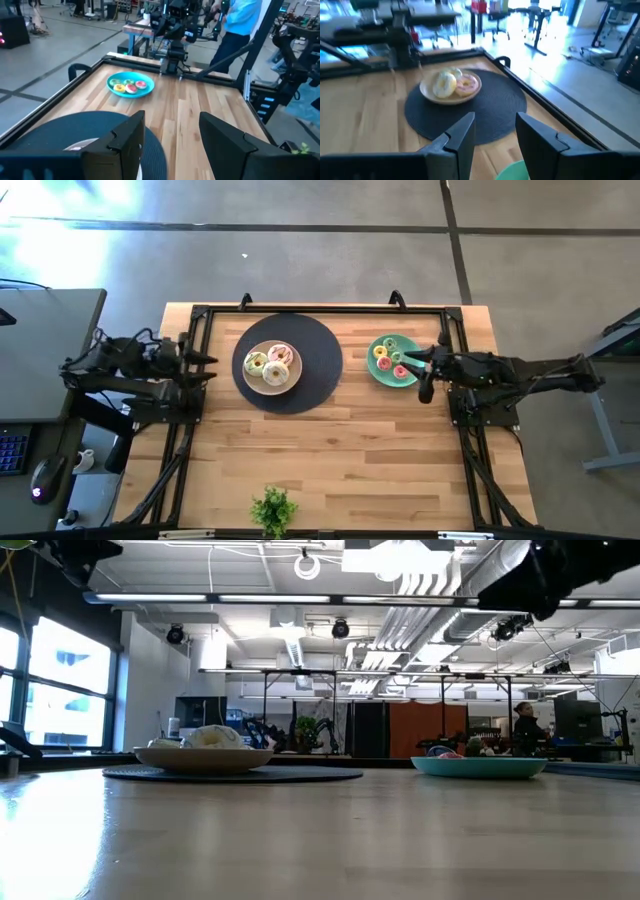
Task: Pick & Place donuts
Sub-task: Return to Home Position
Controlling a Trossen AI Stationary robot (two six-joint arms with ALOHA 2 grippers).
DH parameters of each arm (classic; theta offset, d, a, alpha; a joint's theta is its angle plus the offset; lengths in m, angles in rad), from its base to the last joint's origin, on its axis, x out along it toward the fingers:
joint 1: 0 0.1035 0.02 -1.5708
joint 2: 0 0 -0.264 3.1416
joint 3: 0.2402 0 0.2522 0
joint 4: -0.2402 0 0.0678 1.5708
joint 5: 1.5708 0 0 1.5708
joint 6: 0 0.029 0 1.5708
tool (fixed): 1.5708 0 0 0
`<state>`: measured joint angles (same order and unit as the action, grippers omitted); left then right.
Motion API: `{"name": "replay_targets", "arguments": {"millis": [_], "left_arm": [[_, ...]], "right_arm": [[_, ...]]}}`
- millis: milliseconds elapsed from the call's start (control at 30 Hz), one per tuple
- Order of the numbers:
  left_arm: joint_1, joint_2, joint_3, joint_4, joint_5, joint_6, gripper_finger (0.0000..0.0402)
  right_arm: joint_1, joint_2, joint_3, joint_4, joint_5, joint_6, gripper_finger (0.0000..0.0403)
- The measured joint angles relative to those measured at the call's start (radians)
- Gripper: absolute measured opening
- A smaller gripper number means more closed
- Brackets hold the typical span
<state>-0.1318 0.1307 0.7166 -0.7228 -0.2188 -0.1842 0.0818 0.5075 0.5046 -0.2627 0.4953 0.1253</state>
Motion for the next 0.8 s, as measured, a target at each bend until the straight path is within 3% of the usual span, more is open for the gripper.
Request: {"name": "replay_targets", "arguments": {"millis": [400, 600, 800], "left_arm": [[0.000, -0.085, -0.192, 0.158, -0.001, 0.017, 0.0186], [0.000, -0.085, -0.288, 0.234, 0.001, 0.023, 0.0186], [0.000, -0.084, -0.404, 0.377, 0.034, 0.023, 0.0186]], "right_arm": [[0.000, -0.369, -0.192, 0.022, -0.006, -0.020, 0.0138], [0.000, -0.474, -0.270, 0.023, -0.010, -0.049, 0.0138], [0.000, -0.503, -0.362, 0.067, -0.096, -0.106, 0.0138]]}}
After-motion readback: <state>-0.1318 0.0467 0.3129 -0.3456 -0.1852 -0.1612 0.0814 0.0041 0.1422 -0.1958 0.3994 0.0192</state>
